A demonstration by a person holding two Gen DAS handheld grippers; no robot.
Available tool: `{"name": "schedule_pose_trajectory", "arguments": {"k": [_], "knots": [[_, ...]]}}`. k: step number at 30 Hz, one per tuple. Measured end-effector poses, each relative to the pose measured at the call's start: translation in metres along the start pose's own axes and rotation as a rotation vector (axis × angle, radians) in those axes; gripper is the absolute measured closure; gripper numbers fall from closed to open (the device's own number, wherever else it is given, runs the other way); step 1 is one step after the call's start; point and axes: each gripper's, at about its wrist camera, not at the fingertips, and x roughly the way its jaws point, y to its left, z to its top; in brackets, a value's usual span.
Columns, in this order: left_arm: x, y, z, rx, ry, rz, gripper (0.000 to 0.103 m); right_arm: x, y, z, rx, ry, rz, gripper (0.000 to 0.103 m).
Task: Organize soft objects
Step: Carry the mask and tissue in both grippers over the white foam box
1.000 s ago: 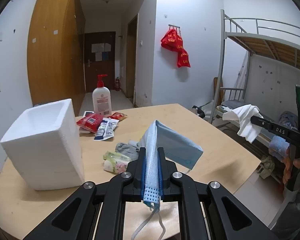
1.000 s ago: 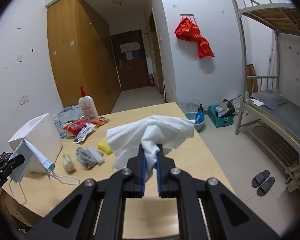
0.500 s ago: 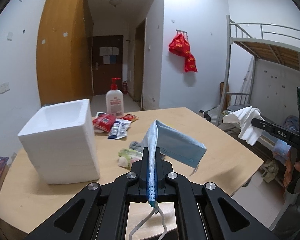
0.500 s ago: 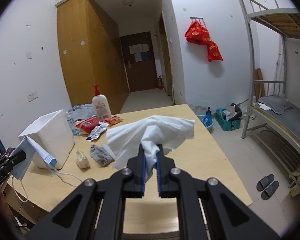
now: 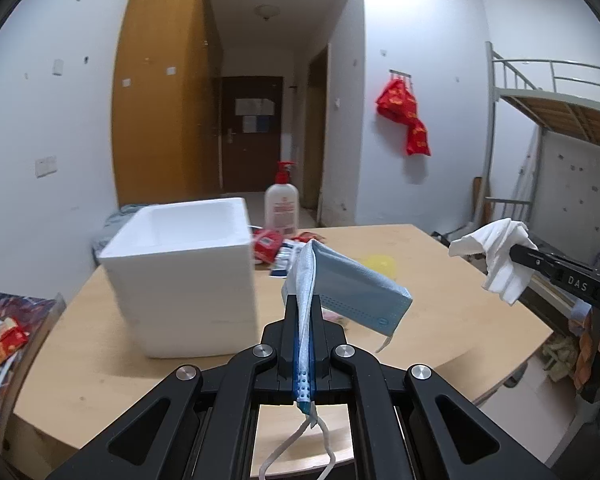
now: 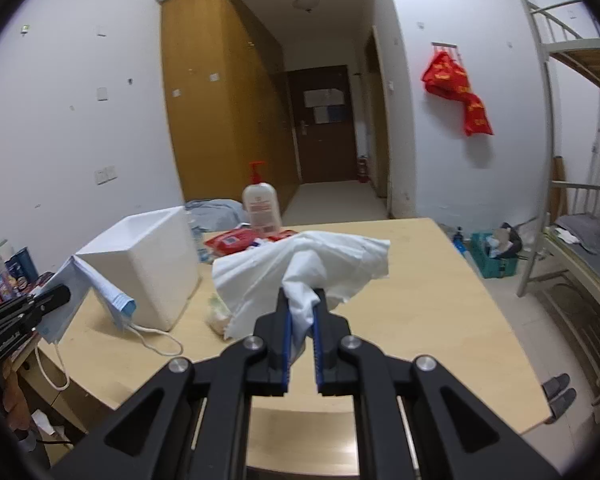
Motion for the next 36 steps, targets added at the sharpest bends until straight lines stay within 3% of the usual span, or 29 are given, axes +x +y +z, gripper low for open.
{"name": "schedule_pose_trajectory", "arguments": {"k": [22,36], "knots": [[-0.036,0.065,-0.011,-0.098,-0.028,0.181,0.100,0.020,0.075,0.008,-0.088,-0.004,0.223,0.092],[-0.049,0.099,-0.014,-0.149,-0.038,0.258,0.100,0.044,0.125,0.010,-0.139,0.035,0.343,0.092]]}}
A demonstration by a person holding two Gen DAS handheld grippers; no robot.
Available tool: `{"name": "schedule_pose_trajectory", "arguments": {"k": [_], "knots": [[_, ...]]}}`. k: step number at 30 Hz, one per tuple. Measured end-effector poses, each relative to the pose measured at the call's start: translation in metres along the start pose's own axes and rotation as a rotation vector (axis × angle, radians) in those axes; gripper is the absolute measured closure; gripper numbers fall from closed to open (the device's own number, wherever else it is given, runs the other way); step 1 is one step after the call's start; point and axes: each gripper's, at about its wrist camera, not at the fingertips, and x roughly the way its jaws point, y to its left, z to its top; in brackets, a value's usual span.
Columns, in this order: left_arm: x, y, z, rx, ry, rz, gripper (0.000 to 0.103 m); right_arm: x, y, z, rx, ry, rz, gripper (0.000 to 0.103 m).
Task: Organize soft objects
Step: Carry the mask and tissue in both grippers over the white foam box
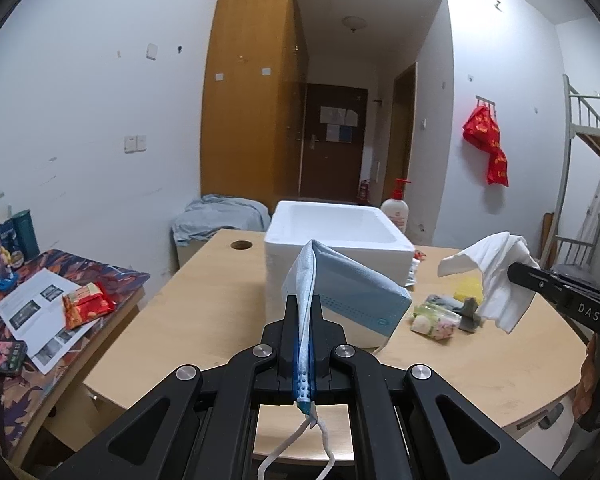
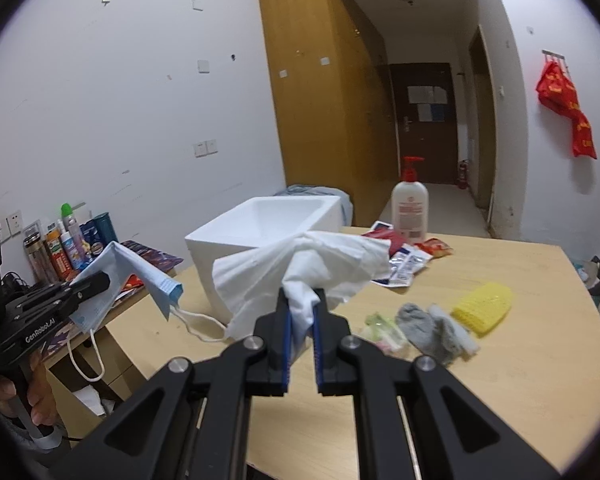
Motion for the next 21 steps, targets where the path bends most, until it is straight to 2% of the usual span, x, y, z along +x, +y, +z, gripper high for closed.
{"name": "schedule_pose_trajectory", "arguments": {"k": [9,21], "knots": [[0.005,0.009,0.002,-0.012,0.005,0.019,0.100,0.019,0.017,0.003,-0.023,0.019,0.044,0.092],[0.008,0.007,0.014,-0.009,-0.011,0.025,0.100,0.026,0.018,0.010,-0.029,0.021,0.061,0.092]]}}
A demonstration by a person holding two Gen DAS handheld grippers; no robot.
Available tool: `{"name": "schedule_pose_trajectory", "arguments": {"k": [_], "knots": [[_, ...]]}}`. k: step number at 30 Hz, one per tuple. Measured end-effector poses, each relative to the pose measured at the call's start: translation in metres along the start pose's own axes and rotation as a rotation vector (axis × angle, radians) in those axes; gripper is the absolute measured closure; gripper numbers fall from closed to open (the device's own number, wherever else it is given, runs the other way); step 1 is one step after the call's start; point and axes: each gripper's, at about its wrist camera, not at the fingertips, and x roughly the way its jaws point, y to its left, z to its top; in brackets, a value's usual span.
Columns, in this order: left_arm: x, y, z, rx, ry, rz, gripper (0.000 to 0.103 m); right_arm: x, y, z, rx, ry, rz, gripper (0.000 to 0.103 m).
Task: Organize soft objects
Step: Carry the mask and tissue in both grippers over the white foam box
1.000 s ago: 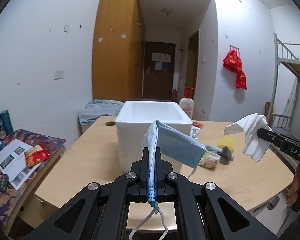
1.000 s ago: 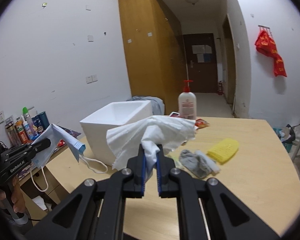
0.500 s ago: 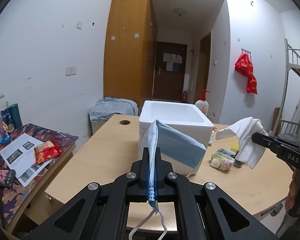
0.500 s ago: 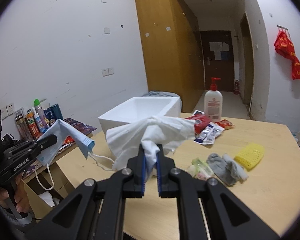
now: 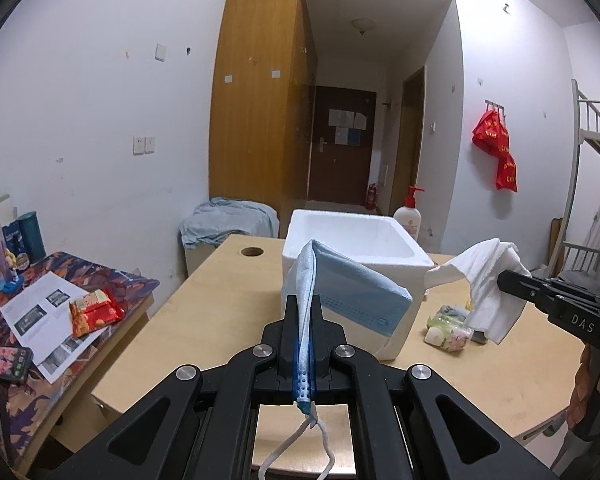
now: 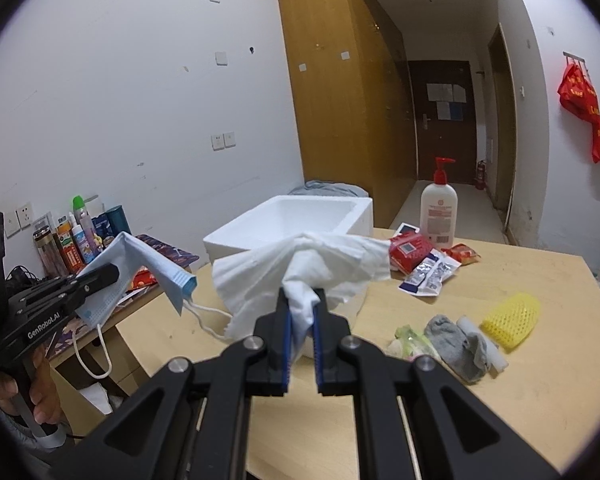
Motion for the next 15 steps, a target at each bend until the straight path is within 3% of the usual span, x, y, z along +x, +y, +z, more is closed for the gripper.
{"name": "schedule_pose_trajectory", "arguments": {"k": [15], "knots": [[0.026,0.005,0.044,0.007,-0.018,0.003,0.100,0.019,0.004,0.038,-0.028,-0.027,0.015,0.092]]}}
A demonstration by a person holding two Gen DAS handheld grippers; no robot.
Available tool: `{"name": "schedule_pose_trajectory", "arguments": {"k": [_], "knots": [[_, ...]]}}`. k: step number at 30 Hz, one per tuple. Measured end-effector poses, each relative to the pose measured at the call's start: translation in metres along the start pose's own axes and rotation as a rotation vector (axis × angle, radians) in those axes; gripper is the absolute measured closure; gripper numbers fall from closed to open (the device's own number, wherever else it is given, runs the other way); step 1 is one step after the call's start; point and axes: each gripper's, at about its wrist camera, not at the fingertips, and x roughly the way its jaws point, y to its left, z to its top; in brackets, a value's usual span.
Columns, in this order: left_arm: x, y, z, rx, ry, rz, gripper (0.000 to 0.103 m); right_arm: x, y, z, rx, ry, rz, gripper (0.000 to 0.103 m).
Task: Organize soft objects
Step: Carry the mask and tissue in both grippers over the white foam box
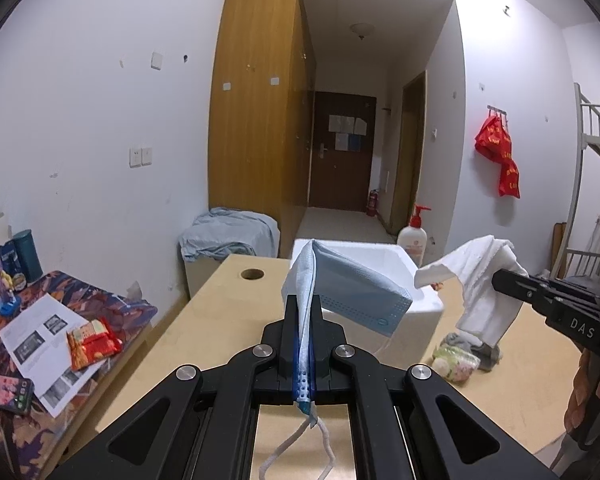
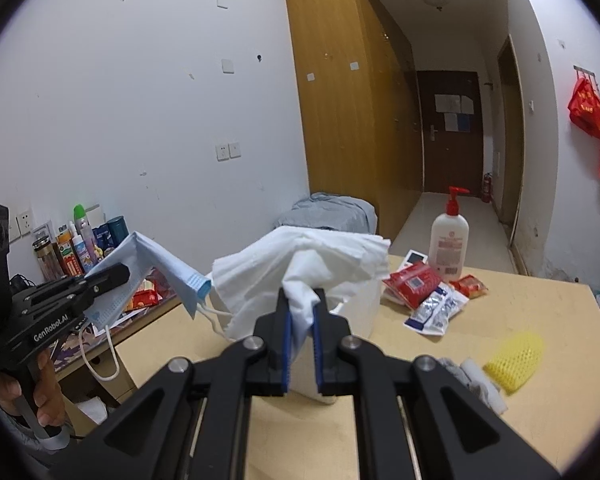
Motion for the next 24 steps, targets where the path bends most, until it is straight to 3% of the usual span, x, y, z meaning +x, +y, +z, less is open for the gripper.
{"name": "schedule_pose_trajectory", "arguments": {"k": [13,24], "knots": [[0.036,-0.001,0.035,0.016,-0.015,-0.019,0.100,0.024,-0.009,0.026,0.000,-0.005,-0.013,0.092],[0.085,-0.007,0.050,0.017,0.023,-0.067,0.100,0.046,-0.017,0.040,0.015,-0.004,-0.032,0.092]]}}
